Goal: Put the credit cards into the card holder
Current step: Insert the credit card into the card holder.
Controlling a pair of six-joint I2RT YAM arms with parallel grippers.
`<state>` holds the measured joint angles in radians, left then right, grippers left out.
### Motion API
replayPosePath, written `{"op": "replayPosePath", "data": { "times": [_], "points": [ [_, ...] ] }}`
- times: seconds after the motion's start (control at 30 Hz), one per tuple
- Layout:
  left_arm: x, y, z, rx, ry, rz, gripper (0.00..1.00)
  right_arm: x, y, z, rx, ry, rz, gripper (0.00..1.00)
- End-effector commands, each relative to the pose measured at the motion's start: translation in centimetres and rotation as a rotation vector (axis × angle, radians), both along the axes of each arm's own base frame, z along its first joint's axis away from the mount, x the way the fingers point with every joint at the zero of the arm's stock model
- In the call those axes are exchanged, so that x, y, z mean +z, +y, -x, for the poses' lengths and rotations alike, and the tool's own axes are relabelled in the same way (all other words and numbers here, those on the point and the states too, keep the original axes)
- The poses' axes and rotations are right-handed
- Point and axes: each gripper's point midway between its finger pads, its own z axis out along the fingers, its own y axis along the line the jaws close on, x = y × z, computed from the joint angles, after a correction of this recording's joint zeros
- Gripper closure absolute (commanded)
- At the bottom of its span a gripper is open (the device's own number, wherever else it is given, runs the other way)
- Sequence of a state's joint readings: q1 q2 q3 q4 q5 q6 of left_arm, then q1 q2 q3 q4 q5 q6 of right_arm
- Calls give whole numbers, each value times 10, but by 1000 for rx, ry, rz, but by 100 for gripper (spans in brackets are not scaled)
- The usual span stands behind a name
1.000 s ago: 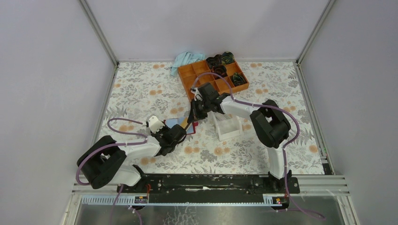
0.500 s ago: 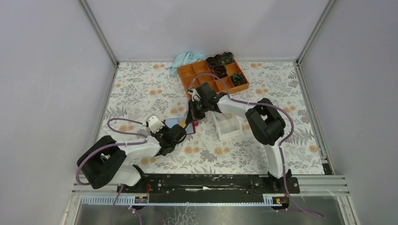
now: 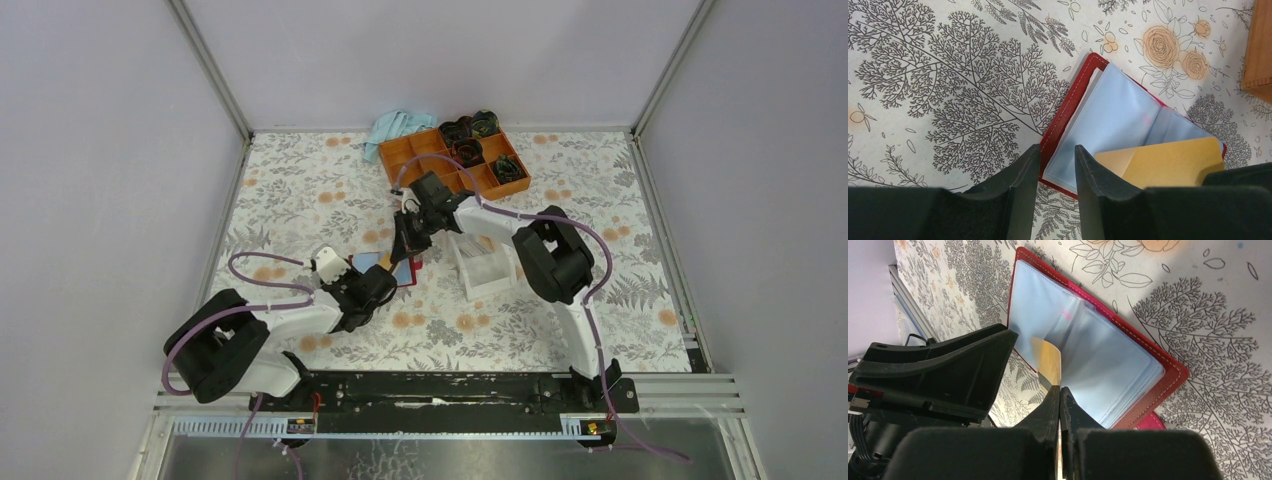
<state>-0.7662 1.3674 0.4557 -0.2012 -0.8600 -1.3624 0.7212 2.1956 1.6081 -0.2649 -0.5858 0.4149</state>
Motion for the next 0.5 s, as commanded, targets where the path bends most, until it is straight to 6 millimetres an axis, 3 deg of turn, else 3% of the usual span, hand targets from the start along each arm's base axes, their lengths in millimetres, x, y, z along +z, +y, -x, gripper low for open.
{"op": "replayPosePath", "data": {
  "times": [0.0,0.47],
  "points": [
    [0,3,-2,16,-25,10,61,4,8,-1,41,-1,-5,100],
    [0,0,-4,2,-34,25,61,-5,17,-4,73,35,-14,90]
  ]
}}
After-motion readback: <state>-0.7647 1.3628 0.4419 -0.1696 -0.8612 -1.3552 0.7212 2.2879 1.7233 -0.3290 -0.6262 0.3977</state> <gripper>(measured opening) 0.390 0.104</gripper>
